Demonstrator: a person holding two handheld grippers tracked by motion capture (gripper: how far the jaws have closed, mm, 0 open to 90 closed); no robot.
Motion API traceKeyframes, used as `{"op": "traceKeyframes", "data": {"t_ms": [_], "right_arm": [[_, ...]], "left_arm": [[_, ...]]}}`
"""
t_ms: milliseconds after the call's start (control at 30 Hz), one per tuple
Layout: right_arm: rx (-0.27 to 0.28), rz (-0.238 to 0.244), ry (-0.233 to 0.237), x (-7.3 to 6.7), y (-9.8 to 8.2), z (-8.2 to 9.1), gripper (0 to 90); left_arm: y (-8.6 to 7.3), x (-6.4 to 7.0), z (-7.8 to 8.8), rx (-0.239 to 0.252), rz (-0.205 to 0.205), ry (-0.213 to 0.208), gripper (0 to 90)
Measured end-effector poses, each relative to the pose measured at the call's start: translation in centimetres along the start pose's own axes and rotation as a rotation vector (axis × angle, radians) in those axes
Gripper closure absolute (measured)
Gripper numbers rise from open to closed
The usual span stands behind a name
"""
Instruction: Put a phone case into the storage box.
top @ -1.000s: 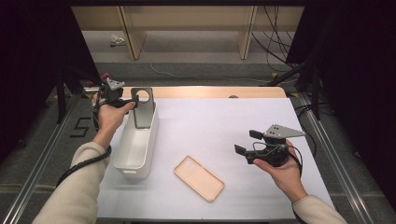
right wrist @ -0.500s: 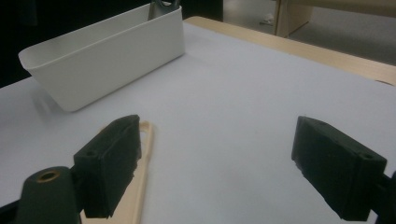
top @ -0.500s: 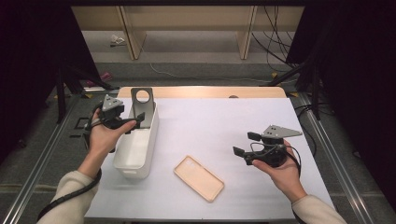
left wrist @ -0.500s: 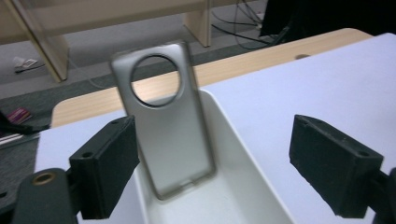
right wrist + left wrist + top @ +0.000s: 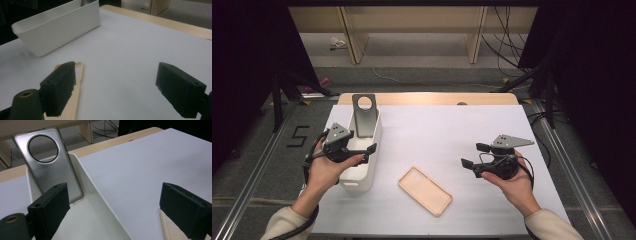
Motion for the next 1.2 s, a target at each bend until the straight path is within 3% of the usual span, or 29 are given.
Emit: {"op": "traceKeyframes", "data": {"t_ms": [200, 367, 567, 1033, 1133, 1200], "right_arm": [[-0.025, -0.002, 0.013, -0.1, -0.3, -0.3, 17.3], [-0.04, -0.003, 0.019, -0.1, -0.4, -0.6, 17.8], [-0.052, -0.005, 0.019, 0.0, -0.7, -0.8, 18.0], [-0.056, -0.01, 0.019, 0.0, -0.7, -0.7, 18.3], [-0.073, -0.021, 0.023, 0.0, -0.9, -0.9, 21.4], [-0.098, -0.031, 0.03, 0.0, -1.2, -0.9, 30.6]], "left_arm": [[-1.0, 2.0, 0.9, 0.021, -0.023, -0.027, 9.9], [-2.1, 2.7, 1.2, 0.017, -0.035, -0.03, 11.2], [-2.3, 3.0, 1.2, 0.011, -0.059, -0.031, 12.1], [-2.0, 3.3, 1.2, 0.019, -0.056, -0.032, 13.0], [-2.1, 3.3, 1.1, 0.02, -0.049, -0.031, 13.3], [-2.1, 3.3, 1.1, 0.018, -0.047, -0.031, 13.7]]}}
Point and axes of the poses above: each handheld gripper's, and its own axes: z roughly backward along the jaws, y roughly out of its top, x roughly to its right, the point moved 8 cm from there along -z, roughly forward along the jaws, and after that the axes turned 2 degrees about -z, right-handed, at the moved point
